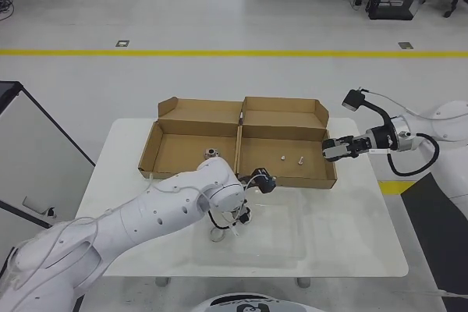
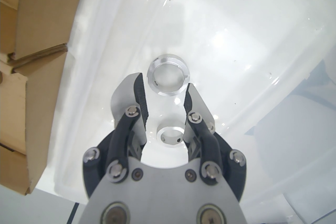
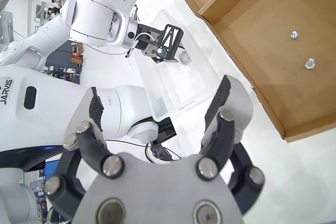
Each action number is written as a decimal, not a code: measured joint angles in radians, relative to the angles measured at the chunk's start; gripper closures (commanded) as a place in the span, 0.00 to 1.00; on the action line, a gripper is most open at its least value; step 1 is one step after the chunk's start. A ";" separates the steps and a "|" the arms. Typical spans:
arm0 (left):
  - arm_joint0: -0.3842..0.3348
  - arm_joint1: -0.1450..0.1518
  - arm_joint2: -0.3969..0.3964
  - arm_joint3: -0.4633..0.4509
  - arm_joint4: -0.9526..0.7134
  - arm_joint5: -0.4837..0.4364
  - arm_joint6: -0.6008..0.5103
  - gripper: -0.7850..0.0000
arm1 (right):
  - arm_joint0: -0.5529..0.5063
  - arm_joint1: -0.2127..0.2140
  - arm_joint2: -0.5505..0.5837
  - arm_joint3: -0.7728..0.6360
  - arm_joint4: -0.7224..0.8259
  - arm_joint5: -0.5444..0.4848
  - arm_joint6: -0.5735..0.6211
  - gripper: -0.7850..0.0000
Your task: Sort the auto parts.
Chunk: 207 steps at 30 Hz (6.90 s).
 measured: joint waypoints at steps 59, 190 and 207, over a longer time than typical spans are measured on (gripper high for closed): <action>0.075 -0.035 -0.049 0.025 0.045 -0.228 -0.060 0.63 | 0.000 0.000 0.000 0.000 0.000 0.000 0.000 0.00; 0.540 0.085 -0.692 -0.213 -1.790 -0.796 0.346 1.00 | 0.000 0.000 0.000 0.000 0.000 0.000 0.000 0.00; 0.655 -0.060 -0.993 -0.165 -1.948 -0.463 0.012 1.00 | 0.000 0.000 0.000 0.000 0.000 0.000 0.000 0.00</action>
